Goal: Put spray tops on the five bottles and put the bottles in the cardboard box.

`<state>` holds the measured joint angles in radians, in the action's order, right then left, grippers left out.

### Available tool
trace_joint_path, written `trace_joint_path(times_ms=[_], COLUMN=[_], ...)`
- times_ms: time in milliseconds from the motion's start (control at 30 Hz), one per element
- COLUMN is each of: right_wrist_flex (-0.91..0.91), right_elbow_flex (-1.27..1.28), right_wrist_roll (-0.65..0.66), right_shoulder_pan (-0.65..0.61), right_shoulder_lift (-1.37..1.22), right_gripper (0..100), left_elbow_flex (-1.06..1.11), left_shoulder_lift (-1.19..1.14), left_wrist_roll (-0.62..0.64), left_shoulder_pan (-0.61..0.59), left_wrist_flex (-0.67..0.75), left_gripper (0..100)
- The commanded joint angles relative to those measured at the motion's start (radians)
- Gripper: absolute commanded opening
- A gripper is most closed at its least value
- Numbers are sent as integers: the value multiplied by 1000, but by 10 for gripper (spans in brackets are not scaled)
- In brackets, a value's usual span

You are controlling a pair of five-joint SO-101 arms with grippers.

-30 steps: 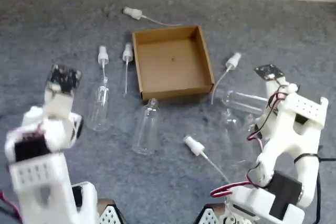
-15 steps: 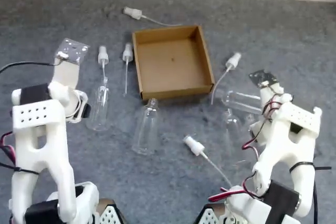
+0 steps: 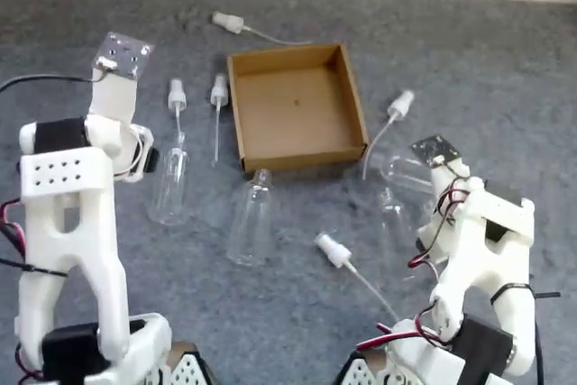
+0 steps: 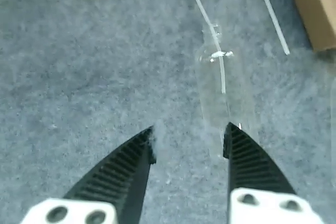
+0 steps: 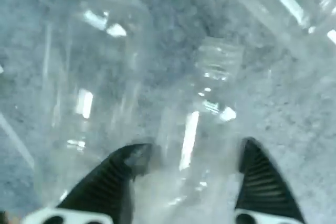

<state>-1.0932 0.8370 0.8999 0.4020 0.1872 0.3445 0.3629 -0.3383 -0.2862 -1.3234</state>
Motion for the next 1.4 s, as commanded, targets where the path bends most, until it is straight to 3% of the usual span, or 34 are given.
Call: trace_joint_path(times_ms=[0,100,367,567,667,800,1000,1367], right_wrist_flex=[-108,-140,4,59,56,62,64,64], right_elbow_flex=[-88,-163,-165,-177,-214,-231,-229,-228], right_wrist_roll=[5,11,12,3,-14,-103,-106,-103], right_shoulder_pan=[36,44,153,151,133,125,84,65], right_shoulder_lift=[-1,-5,-88,-197,-225,-223,-225,-226], right_gripper=[202,202,200,0,5,3,3,3], left_elbow_flex=[-85,-88,-88,-93,-156,-338,-673,-1314], left_shoulder_lift=[-51,-70,-77,-84,-116,-269,-605,-1270], left_wrist_roll=[11,11,11,31,94,147,242,304], left_shoulder_pan=[19,19,19,15,21,59,120,105], left_wrist_flex=[-32,-31,-31,23,51,49,57,112], left_gripper=[168,168,168,168,168,168,168,167])
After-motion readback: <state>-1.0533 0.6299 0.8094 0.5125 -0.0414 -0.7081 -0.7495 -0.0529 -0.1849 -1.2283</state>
